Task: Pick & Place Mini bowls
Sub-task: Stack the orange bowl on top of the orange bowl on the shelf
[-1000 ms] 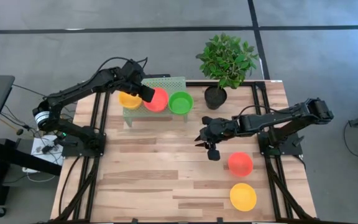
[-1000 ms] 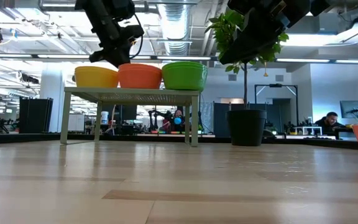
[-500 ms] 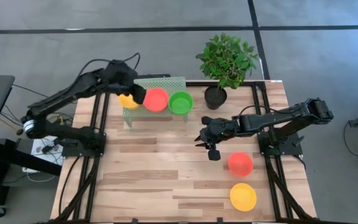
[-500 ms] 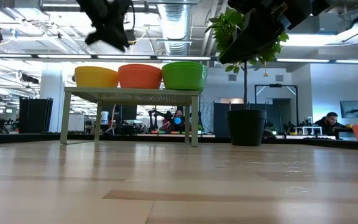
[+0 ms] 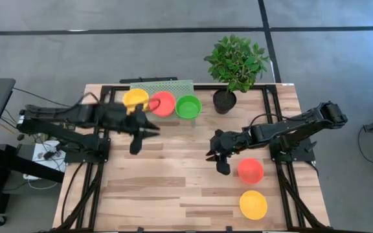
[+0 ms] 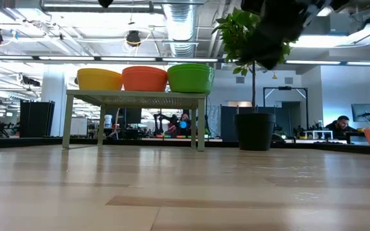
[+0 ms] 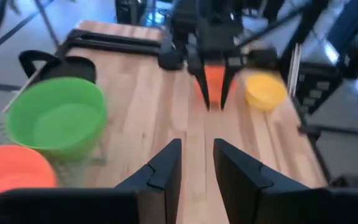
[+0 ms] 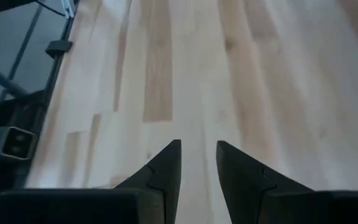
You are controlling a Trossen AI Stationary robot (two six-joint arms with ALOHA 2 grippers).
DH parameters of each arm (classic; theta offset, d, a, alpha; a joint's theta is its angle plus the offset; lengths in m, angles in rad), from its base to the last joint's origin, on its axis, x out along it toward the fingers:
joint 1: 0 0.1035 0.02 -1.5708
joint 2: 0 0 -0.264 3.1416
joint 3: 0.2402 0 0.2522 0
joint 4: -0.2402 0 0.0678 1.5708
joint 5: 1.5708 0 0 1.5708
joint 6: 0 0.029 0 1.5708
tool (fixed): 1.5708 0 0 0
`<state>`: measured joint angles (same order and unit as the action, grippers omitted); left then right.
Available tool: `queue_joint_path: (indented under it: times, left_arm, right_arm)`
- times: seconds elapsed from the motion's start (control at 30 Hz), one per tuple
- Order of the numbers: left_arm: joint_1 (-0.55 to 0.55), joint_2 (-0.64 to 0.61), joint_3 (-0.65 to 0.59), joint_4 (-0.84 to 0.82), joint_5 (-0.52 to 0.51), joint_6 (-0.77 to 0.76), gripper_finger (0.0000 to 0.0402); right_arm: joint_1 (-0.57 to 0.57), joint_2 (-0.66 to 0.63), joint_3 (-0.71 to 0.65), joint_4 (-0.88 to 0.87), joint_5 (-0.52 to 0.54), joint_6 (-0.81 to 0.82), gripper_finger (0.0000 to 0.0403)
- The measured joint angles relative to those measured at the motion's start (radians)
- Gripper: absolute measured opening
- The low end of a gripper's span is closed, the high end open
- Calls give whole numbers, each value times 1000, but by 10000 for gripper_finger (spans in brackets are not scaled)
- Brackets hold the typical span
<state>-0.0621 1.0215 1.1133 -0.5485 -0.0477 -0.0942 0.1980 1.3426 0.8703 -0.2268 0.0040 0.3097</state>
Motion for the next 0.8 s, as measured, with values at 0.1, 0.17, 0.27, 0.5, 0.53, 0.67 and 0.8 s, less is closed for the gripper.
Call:
queue_joint_path:
  times: [0.1,0.17,0.27,0.5,0.53,0.67,0.8]
  left_arm:
    - [-90,-6,-98,62,-76,8,95]
    - [-137,-6,-169,116,-98,8,95]
    - [-193,-5,-277,244,-101,3,95]
    - [-245,-5,-426,467,-102,1,95]
    - [-244,-5,-430,466,-102,5,95]
    - [-237,-5,-431,475,-114,11,95]
    - [-227,-5,-431,484,-117,11,95]
  right_arm:
    - [38,0,0,-77,0,155,97]
    - [69,0,0,-146,0,279,97]
    - [124,0,0,-268,31,457,97]
    - [243,0,0,-518,83,880,97]
    - [257,0,0,-547,87,923,97]
    - [295,0,0,-622,79,1069,97]
    - [324,0,0,-636,78,1177,97]
